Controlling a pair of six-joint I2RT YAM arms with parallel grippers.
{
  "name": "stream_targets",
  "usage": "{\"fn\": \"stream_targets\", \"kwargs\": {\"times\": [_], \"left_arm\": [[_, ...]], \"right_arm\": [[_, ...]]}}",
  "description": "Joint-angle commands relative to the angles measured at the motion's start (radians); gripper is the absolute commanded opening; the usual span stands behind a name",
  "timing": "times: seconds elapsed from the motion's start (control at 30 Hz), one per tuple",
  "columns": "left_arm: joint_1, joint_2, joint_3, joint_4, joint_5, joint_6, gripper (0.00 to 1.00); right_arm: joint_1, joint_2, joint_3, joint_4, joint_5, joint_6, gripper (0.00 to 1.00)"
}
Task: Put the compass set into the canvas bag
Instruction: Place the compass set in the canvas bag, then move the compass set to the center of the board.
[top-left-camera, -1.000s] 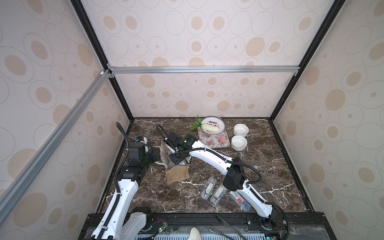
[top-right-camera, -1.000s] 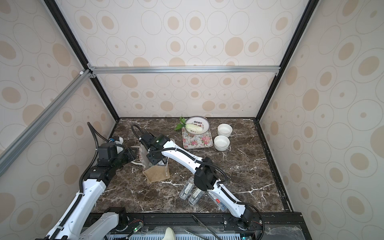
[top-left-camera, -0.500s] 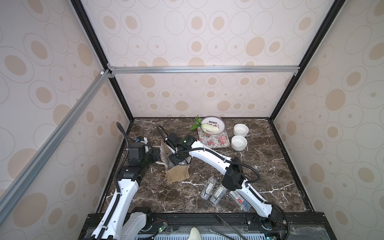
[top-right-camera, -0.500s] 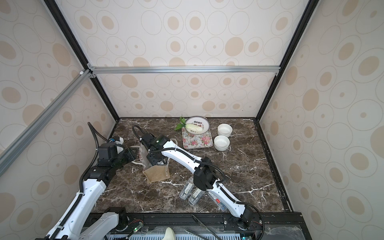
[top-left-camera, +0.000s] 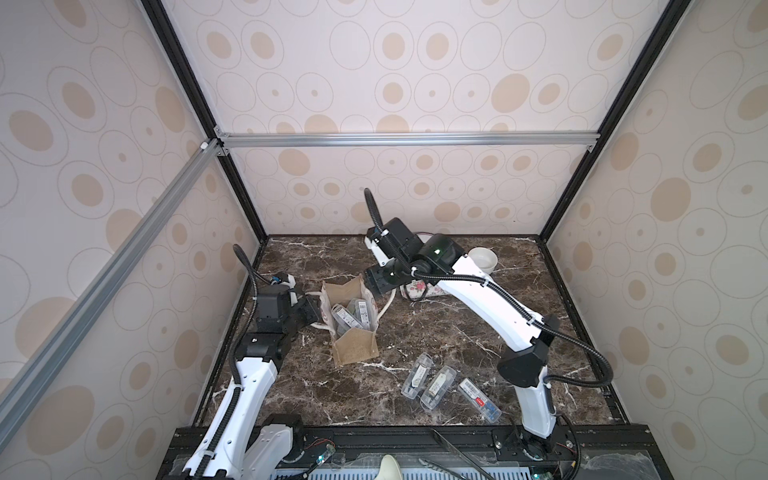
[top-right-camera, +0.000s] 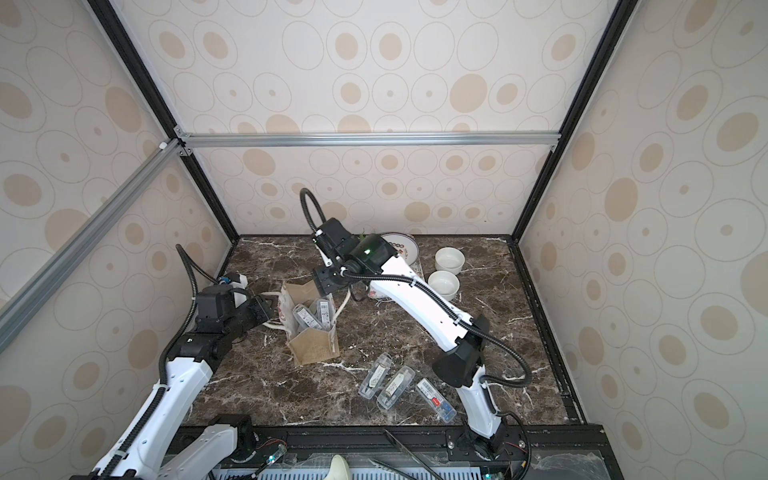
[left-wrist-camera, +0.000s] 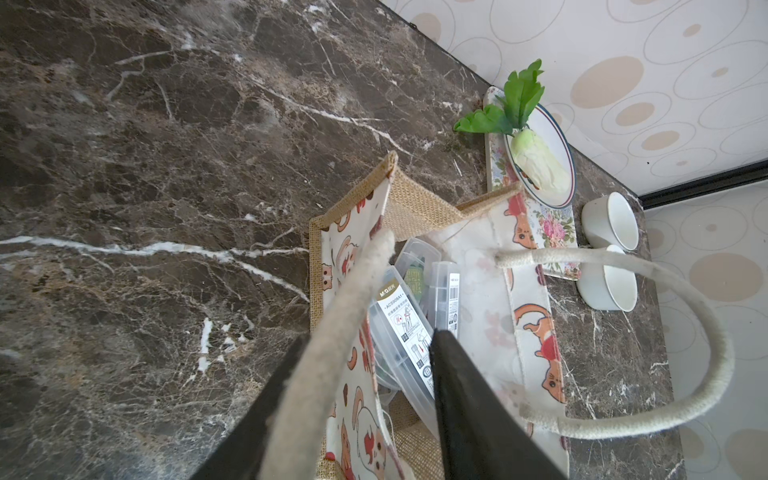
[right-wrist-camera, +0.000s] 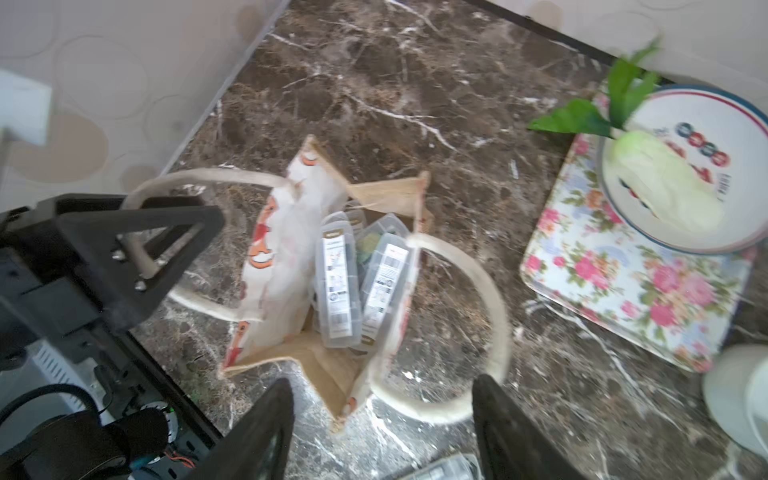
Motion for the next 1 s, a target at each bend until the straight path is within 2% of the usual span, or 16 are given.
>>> {"fn": "stream_targets", "kwargs": {"times": [0.0, 0.17, 0.37, 0.47, 0.73, 0.97], "left_arm": [[0.004, -0.015, -0.001, 0.016, 0.002, -0.006, 0.45], [0.004, -0.017, -0.005, 0.022, 0.003, -0.004, 0.45], [0.003, -0.014, -0.009, 0.027, 0.002, 0.009, 0.45], [0.003, -0.007, -0.011, 0.034, 0.005, 0.011, 0.45], [0.003, 0.004, -0.016, 0.049, 0.014, 0.017, 0.45], [0.002, 0.006, -0.022, 0.059, 0.020, 0.014, 0.45]], "right_arm": [[-0.059, -0.087, -0.159, -0.066, 0.042, 0.075, 0.70], [-0.178, -0.299, -0.539, -0.021, 0.030, 0.081, 0.70], [-0.269, -0.454, -0.949, -0.023, -0.011, -0.051, 0.71], [-0.271, -0.482, -1.060, -0.039, -0.040, -0.067, 0.70], [-0.268, -0.543, -1.250, -0.017, -0.130, -0.007, 0.71], [-0.229, -0.485, -1.334, 0.047, -0.153, 0.032, 0.73]]}}
